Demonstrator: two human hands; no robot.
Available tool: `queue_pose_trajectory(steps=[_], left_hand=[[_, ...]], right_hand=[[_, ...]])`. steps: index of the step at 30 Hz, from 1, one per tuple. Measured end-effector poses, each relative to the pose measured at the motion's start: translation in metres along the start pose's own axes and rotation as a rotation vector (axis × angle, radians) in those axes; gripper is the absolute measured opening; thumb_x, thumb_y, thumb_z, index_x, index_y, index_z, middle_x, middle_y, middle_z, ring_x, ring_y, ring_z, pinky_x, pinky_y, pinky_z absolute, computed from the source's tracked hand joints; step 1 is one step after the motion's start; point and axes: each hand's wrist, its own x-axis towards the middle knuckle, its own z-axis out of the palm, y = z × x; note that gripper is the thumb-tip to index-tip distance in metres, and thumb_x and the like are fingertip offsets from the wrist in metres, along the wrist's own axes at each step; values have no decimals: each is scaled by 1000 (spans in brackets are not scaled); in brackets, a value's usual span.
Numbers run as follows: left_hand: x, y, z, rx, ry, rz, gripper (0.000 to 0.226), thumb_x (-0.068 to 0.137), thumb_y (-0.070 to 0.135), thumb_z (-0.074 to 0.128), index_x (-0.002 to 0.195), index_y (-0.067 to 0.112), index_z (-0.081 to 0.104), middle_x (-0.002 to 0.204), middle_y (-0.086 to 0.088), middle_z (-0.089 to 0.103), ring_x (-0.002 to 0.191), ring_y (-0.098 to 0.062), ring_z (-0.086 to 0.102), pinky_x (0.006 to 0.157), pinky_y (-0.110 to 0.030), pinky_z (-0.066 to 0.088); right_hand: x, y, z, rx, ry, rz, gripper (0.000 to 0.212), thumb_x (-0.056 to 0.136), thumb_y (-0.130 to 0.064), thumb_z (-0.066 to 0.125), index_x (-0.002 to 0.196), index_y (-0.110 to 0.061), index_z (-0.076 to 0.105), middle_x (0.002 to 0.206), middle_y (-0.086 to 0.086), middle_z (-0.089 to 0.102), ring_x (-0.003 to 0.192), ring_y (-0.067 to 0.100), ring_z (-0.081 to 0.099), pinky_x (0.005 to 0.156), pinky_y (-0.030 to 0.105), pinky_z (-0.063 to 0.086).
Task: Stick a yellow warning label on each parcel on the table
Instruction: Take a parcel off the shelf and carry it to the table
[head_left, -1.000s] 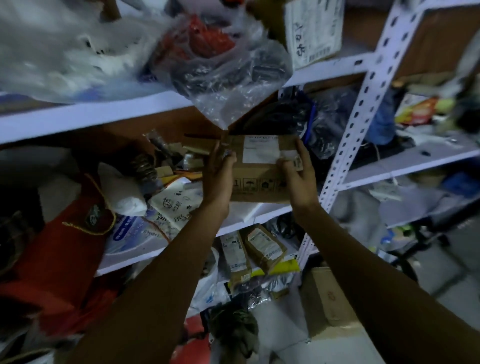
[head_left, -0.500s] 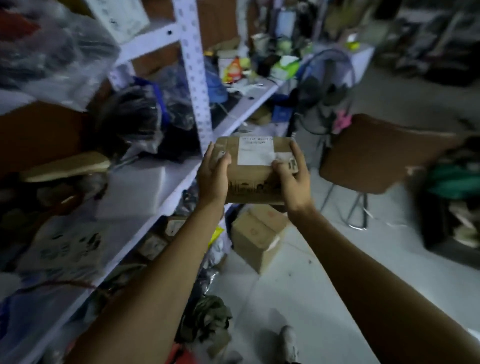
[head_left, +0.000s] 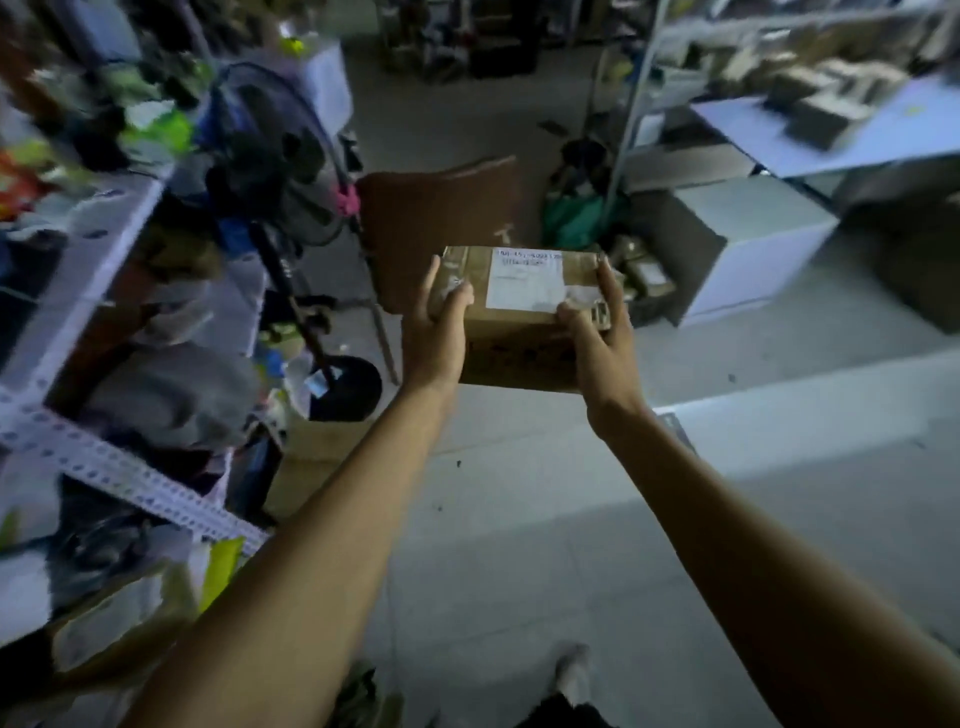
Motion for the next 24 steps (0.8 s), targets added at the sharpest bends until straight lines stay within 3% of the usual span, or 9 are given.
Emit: queue_pose_trajectory(steps=[3, 5, 8, 10, 14, 20, 24], left_hand=[[-4, 1, 65, 5, -145, 7, 58, 88, 44, 59, 144, 45, 44, 138, 8, 55, 120, -11, 57, 97, -27, 52], [-6, -3, 107, -6, -226, 1, 57, 90, 42, 58, 145, 46, 43, 142, 4, 52, 123, -14, 56, 99, -34, 53], [-7, -8, 166, -35, -296, -20, 53, 96, 32, 58, 147, 41, 43, 141, 1, 53, 119, -15, 60, 94, -34, 57], [-11, -11, 205, -46, -344, -29, 54, 98, 28, 57, 148, 39, 42, 140, 2, 54, 116, -13, 61, 92, -32, 57], [-17, -22, 274, -39, -470, -54, 56, 98, 26, 56, 150, 38, 38, 142, 2, 53, 118, -14, 60, 98, -37, 55], [-6, -40, 348, -49, -567, -102, 58, 98, 25, 55, 152, 37, 36, 142, 1, 54, 117, -12, 62, 87, -26, 57], [18, -50, 399, -61, -618, -115, 58, 98, 19, 56, 152, 32, 39, 142, -1, 56, 115, -11, 64, 87, -25, 57]], right_hand=[[16, 5, -59, 16, 104, -25, 69, 92, -36, 59, 153, -45, 28, 142, -2, 46, 120, 18, 57, 95, 35, 53], [25, 7, -96, 28, 174, -43, 67, 94, -31, 59, 153, -41, 30, 138, -5, 46, 117, 12, 56, 94, 32, 53], [40, 14, -147, 55, 249, -26, 68, 86, -39, 63, 147, -51, 36, 141, -4, 50, 120, 20, 59, 98, 48, 54], [49, 21, -180, 59, 307, -20, 69, 82, -42, 64, 144, -54, 37, 144, -1, 51, 122, 23, 59, 99, 50, 54], [62, 35, -242, 20, 417, -34, 68, 90, -31, 60, 151, -43, 34, 135, -11, 51, 118, 7, 58, 95, 27, 53], [93, 49, -300, 56, 489, -21, 65, 96, -16, 60, 153, -33, 34, 130, -9, 51, 100, -8, 60, 73, 10, 52], [124, 61, -328, 28, 546, -4, 70, 89, -30, 60, 153, -39, 32, 131, -15, 52, 116, 5, 58, 94, 26, 55]])
